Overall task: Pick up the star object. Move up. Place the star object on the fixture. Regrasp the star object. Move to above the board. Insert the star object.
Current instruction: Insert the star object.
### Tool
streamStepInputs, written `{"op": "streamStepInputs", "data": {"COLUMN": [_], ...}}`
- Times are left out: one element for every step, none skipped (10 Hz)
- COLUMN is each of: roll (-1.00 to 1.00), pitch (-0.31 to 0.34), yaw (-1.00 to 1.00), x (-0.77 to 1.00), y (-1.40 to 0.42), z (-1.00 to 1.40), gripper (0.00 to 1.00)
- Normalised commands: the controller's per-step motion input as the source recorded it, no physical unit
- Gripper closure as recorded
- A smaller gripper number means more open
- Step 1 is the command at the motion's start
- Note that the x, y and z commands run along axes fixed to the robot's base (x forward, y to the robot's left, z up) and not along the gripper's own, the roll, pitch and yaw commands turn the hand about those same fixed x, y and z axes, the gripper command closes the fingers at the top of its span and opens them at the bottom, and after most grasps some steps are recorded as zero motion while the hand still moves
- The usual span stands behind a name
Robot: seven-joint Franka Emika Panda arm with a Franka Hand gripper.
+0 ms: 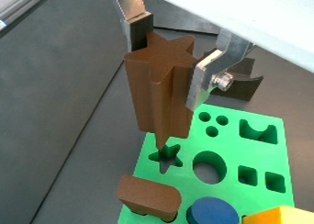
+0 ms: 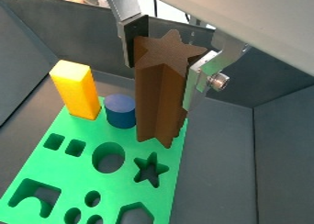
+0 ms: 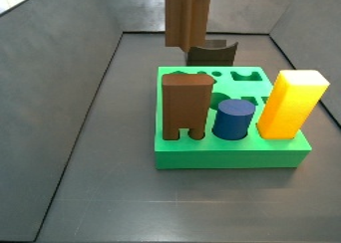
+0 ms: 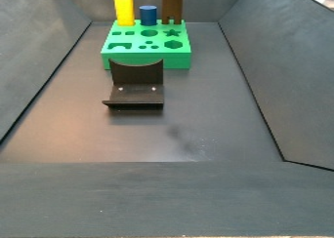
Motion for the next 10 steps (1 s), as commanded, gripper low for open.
{"op": "streamStepInputs", "data": {"roll": [0.09,0.11,0.1,0.09,0.05,0.0,0.0,0.0,0.0,0.0], "pitch": [-0.114,-0.116,-0.11,-0.094,-0.109,-0.067,-0.041,-0.019,-0.009,-0.013], "yaw": [-0.14,-0.13,-0.1,0.0,0.0,0.0,0.0,0.0,0.0,0.0], "x": [0.0,0.0,0.0,0.07,0.09,0.12,0.11,0.09,0.06,0.06], "y": [0.01,0.01,0.06,0.07,0.04,0.1,0.08,0.07,0.07,0.06], "z": [-0.12,-0.16,-0.18,-0.23,-0.31,-0.45,-0.47,-0.49,-0.46,-0.42], "gripper": [1.0,1.0,1.0,1.0,1.0,1.0,1.0,1.0,1.0,1.0]}}
